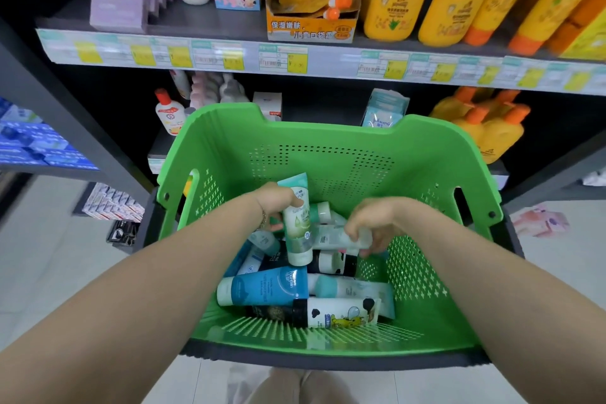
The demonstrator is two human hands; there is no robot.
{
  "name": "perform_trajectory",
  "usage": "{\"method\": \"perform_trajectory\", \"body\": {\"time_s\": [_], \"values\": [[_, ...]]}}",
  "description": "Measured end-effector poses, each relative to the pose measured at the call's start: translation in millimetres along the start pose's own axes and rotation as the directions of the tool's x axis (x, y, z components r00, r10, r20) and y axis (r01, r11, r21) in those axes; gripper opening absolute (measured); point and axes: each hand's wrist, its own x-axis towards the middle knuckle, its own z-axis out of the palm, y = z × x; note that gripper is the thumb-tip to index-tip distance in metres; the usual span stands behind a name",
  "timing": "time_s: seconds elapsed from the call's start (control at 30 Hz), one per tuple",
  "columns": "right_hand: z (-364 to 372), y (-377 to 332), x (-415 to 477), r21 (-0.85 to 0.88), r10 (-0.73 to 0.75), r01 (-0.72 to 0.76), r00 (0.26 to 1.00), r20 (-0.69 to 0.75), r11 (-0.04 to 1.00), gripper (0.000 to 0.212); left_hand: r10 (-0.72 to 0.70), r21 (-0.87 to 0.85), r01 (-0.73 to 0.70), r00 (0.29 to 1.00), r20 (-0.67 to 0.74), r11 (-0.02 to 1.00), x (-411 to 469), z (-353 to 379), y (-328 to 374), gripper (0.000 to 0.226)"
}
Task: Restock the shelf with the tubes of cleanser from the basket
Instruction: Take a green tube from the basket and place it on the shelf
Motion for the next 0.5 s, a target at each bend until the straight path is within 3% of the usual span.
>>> {"method": "perform_trajectory", "body": {"time_s": [0.13, 0.23, 0.3, 0.5], "values": [[33, 11, 19, -0.191, 0.125, -0.114, 0.991, 0.05, 0.975, 0.066, -0.004, 0.054, 0.005, 1.0, -0.029, 0.999, 1, -1, -5, 0.027], [49, 15, 26, -0.492, 0.071, -0.072, 0.997, -0.022, 0.868, 0.085, 0.003, 0.098, 0.001, 0.999, -0.044, 0.995, -2, -2, -4, 0.028], [45, 15, 27, -0.597, 0.065, -0.071, 0.997, -0.031, 0.799, 0.094, 0.016, 0.149, -0.009, 0.999, -0.044, 0.989, -5, -4, -1, 0.029], [33, -11, 27, -0.493, 0.136, -0.153, 0.988, -0.071, 0.856, 0.104, 0.102, 0.32, -0.094, 0.995, -0.008, 0.943, -7, -2, 3, 0.047]]}}
